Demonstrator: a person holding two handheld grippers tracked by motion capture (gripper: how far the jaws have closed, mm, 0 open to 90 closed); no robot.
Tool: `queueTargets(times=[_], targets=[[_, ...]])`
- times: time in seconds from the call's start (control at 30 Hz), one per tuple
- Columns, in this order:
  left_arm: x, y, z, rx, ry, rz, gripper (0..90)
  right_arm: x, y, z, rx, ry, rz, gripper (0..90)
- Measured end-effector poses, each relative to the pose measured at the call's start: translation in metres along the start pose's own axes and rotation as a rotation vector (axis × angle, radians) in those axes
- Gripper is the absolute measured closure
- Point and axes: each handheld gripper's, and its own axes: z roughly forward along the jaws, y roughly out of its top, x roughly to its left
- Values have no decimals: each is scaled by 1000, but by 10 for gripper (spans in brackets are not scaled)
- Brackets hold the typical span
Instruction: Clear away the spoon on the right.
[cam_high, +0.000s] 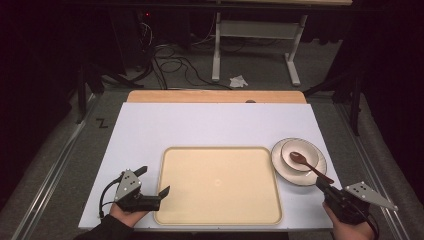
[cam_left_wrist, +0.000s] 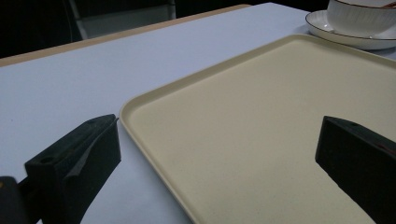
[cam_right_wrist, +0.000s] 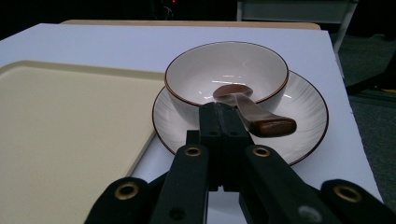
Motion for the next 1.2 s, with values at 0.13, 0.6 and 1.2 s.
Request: queueTargets(times=[0.13,0.6,1.2], targets=[[0,0,0,1,0,0,7,8,2,-3,-5,39,-17,900],[1,-1,2,5,4,-5,7,16,40,-24,-127,13,-68,531],[1,0,-1,-1,9,-6,6,-6,17,0,42,-31,-44,375]])
